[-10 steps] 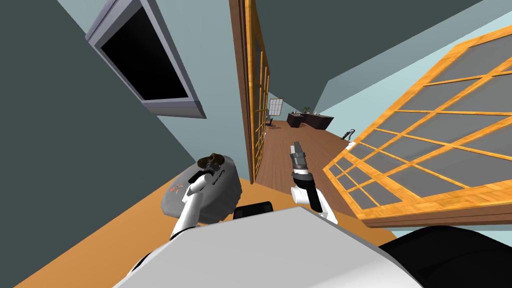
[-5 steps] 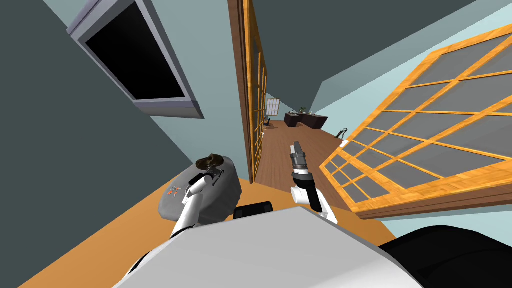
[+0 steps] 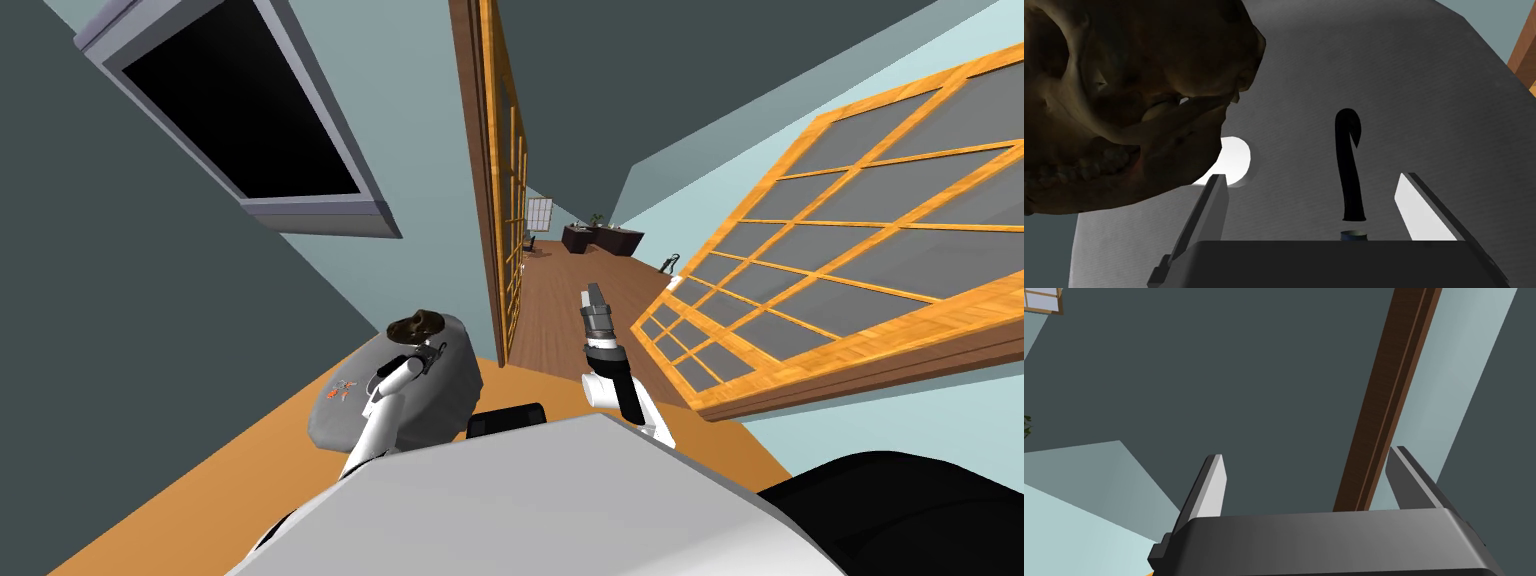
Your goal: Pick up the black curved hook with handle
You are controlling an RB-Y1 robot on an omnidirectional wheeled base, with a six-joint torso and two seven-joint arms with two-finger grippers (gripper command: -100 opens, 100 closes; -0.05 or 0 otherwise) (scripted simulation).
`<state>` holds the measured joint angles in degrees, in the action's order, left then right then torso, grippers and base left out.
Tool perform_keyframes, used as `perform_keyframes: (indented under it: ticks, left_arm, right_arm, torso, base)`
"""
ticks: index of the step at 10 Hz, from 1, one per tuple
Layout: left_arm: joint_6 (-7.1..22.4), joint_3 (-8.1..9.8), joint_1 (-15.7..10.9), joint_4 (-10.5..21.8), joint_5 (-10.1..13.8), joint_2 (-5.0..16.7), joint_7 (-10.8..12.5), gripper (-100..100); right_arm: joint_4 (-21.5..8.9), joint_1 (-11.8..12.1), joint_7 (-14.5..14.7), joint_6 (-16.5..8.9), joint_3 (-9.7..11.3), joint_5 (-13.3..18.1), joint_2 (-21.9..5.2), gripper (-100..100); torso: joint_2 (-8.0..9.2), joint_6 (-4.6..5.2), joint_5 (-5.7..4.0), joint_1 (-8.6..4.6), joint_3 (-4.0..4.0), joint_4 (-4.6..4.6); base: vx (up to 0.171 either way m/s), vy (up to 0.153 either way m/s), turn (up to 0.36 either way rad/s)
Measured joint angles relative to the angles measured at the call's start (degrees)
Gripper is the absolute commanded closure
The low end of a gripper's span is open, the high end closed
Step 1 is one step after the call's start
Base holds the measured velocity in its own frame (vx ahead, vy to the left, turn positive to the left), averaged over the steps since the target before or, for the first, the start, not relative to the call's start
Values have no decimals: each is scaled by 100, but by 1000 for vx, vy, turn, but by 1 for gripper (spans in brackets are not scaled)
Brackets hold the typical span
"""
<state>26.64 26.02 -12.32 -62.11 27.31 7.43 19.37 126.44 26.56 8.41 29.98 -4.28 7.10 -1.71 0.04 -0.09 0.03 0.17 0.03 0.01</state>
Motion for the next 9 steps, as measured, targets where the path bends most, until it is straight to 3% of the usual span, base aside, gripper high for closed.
perform_keyframes:
  ticks: [3,4,5,8,9]
  left_arm:
    - [244,191,35,265,-251,-116,236,-100]
    - [258,199,35,287,-270,-126,261,0]
    - [257,198,35,284,-267,-124,259,-100]
    - [-3,133,72,453,-272,-235,219,-100]
    - [-25,131,70,464,-272,-238,216,100]
  right_arm:
    - [0,0,0,0,0,0,0,0]
    - [0,1,0,0,0,0,0,0]
    - [0,1,0,0,0,0,0,0]
    - [0,1,0,0,0,0,0,0]
    - [0,1,0,0,0,0,0,0]
  torso:
    - [0,1,0,-1,0,0]
    - [-3,-1,-2,-8,-1,0]
    - [-5,-1,-3,-14,-3,0]
    - [-9,0,-4,-16,-5,-1]
    - [-7,-1,-4,-16,-4,-1]
  base:
    - [-13,36,-60]
    - [0,0,0]
    - [49,35,-7]
    - [7,1,3]
    - [0,0,0]
